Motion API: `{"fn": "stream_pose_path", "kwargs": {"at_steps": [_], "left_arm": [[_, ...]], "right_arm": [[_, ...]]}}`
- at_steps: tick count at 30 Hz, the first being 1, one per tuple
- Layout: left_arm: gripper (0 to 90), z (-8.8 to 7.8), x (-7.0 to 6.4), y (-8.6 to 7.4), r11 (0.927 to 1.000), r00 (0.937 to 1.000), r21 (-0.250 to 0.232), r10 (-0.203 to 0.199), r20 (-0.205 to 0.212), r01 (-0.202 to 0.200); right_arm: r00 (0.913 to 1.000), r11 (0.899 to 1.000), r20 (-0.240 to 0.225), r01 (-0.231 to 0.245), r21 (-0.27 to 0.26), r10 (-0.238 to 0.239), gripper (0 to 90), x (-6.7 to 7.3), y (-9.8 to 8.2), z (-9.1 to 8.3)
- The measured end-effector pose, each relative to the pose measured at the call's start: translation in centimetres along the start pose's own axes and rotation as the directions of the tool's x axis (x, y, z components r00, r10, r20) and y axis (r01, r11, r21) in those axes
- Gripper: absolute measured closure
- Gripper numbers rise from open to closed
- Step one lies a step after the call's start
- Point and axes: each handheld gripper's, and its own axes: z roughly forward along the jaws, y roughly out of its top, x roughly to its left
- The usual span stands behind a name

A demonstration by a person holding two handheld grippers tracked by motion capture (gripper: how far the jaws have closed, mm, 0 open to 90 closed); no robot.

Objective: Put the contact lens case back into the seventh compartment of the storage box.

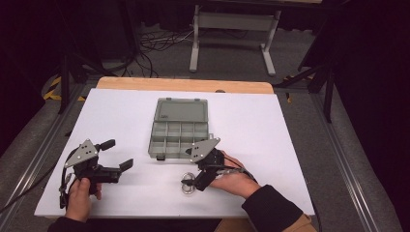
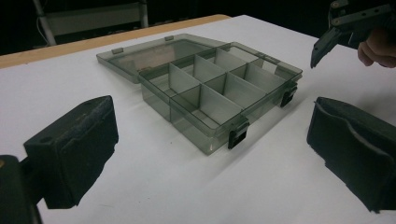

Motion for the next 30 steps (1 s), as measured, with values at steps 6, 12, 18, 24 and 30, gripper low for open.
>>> {"fn": "stream_pose_path", "kwargs": {"at_steps": [6, 12, 18, 24, 30], "left_arm": [[2.8, 0.0, 0.0, 0.0, 1.0000, 1.0000, 0.001, 0.002, 0.002, -0.002], [2.8, 0.0, 0.0, 0.0, 1.0000, 1.0000, 0.000, -0.001, 0.002, 0.001], [2.8, 0.0, 0.0, 0.0, 1.0000, 1.0000, 0.001, 0.002, 0.002, -0.002], [2.8, 0.0, 0.0, 0.0, 1.0000, 1.0000, 0.001, 0.002, 0.003, -0.002], [2.8, 0.0, 0.0, 0.0, 1.0000, 1.0000, 0.000, 0.003, 0.007, -0.003]], "right_arm": [[0.9997, 0.999, -0.022, 0.006, 0.047, -0.005, 8.0, 0.2, -0.1, 0.5], [0.9994, 0.996, -0.036, 0.002, 0.086, 0.001, 8.6, 0.3, -0.3, 1.0], [0.9985, 0.993, -0.055, 0.003, 0.119, 0.003, 10.1, 0.4, -0.4, 1.3], [0.9973, 0.989, -0.074, 0.004, 0.148, 0.007, 11.0, 0.6, -0.5, 1.6], [0.9964, 0.982, -0.084, 0.006, 0.187, 0.010, 12.5, 0.7, -0.7, 2.1]]}}
